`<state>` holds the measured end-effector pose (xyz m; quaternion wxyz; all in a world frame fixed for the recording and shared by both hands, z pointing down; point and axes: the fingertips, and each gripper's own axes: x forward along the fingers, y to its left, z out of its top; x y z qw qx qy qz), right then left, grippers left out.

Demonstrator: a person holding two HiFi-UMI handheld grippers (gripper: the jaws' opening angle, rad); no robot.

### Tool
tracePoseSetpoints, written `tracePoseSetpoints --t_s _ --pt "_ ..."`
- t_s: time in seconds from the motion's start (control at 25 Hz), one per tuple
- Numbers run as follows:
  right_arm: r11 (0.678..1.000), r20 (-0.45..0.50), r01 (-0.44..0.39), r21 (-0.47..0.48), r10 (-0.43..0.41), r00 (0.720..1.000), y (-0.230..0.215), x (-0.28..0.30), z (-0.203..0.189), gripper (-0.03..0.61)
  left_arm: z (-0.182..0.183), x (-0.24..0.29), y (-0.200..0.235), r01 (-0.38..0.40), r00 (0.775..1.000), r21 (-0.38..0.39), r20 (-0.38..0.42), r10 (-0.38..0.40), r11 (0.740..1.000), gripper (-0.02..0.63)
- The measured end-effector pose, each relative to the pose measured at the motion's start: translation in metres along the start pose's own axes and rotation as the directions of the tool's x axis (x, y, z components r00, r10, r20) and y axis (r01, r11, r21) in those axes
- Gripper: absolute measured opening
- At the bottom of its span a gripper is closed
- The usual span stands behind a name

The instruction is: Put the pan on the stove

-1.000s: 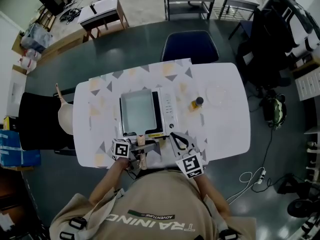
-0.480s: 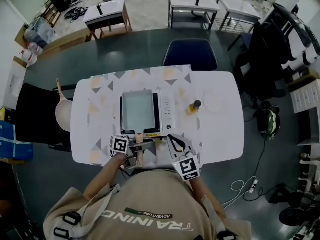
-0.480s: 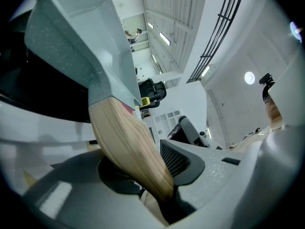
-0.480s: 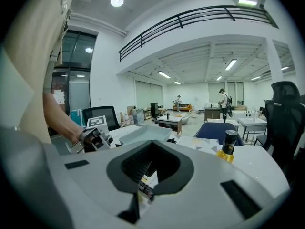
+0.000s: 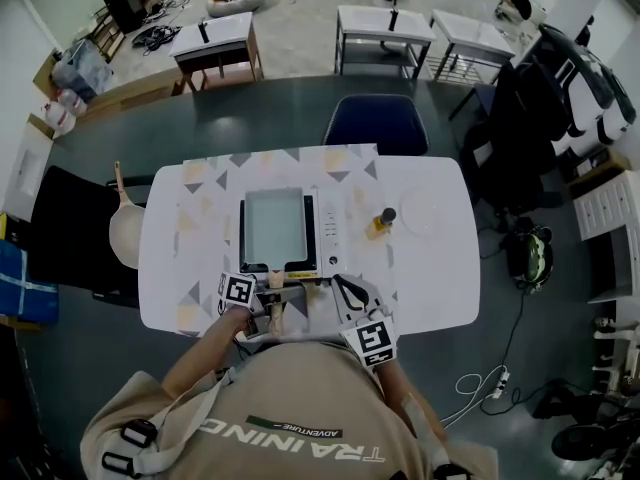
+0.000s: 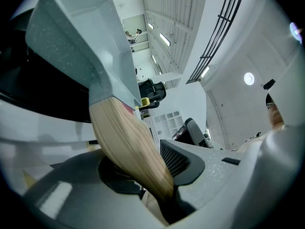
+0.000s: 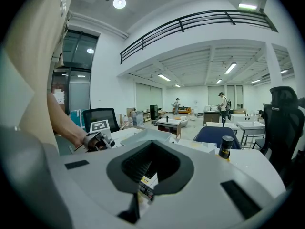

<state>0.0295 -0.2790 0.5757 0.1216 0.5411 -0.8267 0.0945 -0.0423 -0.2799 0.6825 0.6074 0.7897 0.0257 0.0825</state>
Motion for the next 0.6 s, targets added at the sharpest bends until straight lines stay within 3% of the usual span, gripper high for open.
tracePoseSetpoints --t_s 0.6 --pt "1.0 0.008 0.03 -0.005 -0.029 1.0 0.011 -0.018 0.006 0.003 -0.005 -0.007 0.002 -0.008 1.0 0.012 -0.017 0.008 1.0 0.126"
